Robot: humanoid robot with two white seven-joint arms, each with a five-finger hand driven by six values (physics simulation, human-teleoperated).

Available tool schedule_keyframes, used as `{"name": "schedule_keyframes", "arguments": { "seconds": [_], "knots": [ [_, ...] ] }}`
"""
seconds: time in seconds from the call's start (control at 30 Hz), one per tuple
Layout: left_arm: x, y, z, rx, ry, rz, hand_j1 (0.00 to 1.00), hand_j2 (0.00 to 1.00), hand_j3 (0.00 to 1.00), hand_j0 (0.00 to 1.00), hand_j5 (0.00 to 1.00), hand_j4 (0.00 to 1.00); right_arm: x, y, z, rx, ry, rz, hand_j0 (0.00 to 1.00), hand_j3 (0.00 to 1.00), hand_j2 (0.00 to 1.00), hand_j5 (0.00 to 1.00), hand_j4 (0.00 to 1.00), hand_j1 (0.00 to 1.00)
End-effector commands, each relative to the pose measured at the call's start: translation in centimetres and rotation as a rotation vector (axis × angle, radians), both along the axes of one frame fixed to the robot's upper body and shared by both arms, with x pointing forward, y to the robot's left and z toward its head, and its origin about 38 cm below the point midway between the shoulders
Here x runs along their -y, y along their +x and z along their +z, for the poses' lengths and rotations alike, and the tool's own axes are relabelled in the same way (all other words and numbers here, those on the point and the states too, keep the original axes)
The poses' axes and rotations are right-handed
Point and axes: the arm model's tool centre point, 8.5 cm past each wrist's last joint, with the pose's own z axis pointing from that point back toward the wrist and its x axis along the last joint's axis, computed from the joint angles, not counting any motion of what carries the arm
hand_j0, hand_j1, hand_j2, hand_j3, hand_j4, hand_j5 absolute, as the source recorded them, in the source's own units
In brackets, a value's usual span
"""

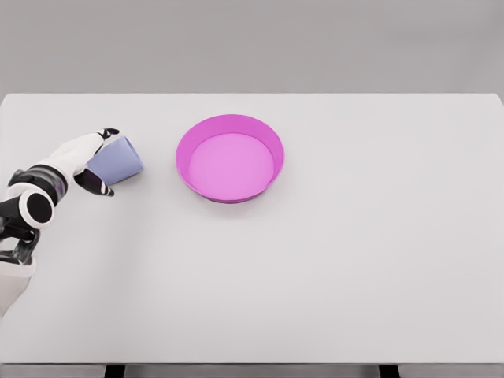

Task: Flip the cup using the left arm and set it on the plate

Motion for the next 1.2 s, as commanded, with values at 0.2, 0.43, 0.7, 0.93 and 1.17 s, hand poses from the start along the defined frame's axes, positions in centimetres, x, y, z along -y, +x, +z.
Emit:
{"name": "schedule_keyframes", "arguments": {
  "seconds": [0.2,0.43,0.7,0.93,1.17],
  "knots": [
    [2.1,0.6,0.5,0.024,-0.051,-0.026,1.0,1.0,1.0,1.0,1.0,1.0,0.0,0.0,0.0,0.0,0.0,-0.001,1.0,1.0,1.0,1.0,1.0,1.0],
    [2.1,0.7,0.5,0.021,-0.055,-0.025,1.0,1.0,1.0,1.0,1.0,1.0,0.0,0.0,0.0,0.0,0.0,-0.001,1.0,1.0,1.0,1.0,1.0,1.0],
    [2.0,1.0,0.0,0.009,-0.041,-0.017,1.0,1.0,1.0,1.0,1.0,1.0,0.0,0.0,0.0,0.001,0.0,0.001,1.0,1.0,1.0,1.0,1.0,1.0],
    [1.1,1.5,-1.2,-0.026,-0.03,0.014,1.0,1.0,1.0,1.0,1.0,1.0,0.0,-0.1,0.0,-0.002,0.0,0.0,1.0,1.0,1.0,1.0,1.0,1.0],
    [1.5,1.5,-1.2,-0.026,-0.041,0.01,1.0,1.0,1.0,1.0,1.0,1.0,0.0,-0.1,0.0,-0.002,0.0,0.0,1.0,1.0,1.0,1.0,1.0,1.0]
  ]
}}
